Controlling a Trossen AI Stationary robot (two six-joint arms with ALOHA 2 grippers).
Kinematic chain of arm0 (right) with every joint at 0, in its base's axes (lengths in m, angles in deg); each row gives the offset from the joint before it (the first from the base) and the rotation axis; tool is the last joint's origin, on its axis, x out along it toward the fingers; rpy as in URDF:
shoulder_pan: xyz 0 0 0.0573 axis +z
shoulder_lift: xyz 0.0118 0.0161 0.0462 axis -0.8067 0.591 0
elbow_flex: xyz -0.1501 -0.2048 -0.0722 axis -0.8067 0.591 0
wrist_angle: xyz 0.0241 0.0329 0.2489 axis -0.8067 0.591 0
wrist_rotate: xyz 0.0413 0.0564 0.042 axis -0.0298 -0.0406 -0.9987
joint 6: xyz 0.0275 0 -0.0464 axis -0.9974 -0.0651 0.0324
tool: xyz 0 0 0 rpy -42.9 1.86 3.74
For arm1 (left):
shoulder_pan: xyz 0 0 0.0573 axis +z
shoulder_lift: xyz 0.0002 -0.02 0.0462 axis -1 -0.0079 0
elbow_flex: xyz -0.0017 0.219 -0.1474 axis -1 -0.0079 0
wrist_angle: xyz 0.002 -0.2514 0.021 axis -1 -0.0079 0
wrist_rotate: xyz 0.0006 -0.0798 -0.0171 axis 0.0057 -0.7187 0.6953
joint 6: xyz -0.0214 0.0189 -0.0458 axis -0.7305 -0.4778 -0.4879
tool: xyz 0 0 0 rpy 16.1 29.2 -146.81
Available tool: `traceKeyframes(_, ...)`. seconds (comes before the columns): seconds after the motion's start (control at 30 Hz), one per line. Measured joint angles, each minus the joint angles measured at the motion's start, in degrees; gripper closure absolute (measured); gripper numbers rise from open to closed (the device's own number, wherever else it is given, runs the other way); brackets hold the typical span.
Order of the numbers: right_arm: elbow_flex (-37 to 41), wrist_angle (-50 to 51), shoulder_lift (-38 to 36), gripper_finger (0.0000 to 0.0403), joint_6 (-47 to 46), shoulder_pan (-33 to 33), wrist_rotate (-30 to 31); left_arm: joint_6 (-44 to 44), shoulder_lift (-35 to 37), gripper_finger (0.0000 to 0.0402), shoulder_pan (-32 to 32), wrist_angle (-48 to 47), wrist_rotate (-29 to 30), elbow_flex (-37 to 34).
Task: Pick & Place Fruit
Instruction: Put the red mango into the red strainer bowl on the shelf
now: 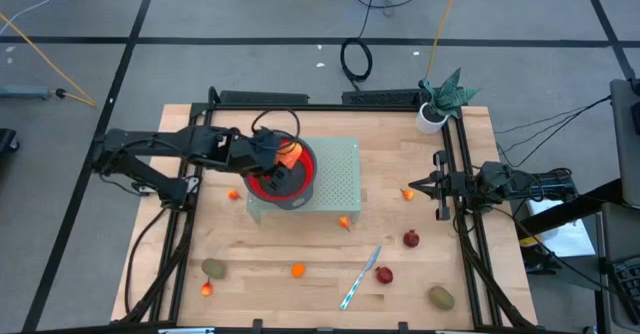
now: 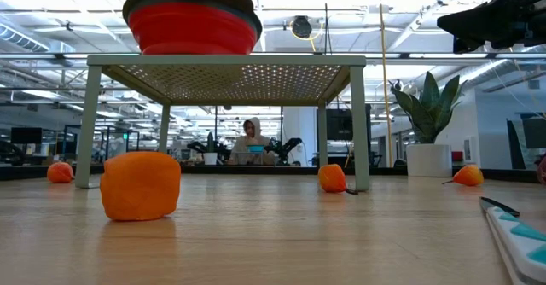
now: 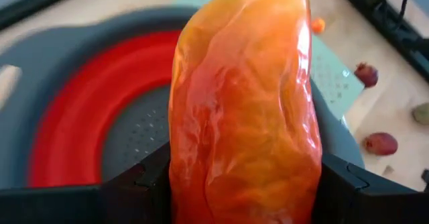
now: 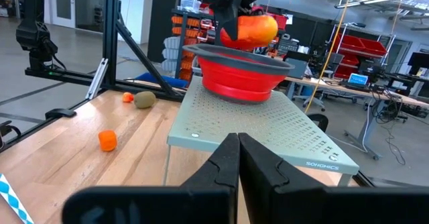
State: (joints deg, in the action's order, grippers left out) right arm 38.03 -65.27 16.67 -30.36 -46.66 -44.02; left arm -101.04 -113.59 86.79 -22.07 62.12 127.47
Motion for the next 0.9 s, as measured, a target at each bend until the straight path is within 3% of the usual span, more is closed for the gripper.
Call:
traceKeyframes(0.3, 0.01, 0.0, 0.0, 0.0403, 0.0, -0.01, 0.0, -0.94, -1.1, 0.0172, 1.34, -5.59, -0.46, 0.0)
traceKeyframes(0.9, 0.02, 0.29, 0.0, 0.0403, 0.0, -0.01, 0.02, 1.09, -5.69, 0.0172, 1.61, -7.24, -2.01, -0.02)
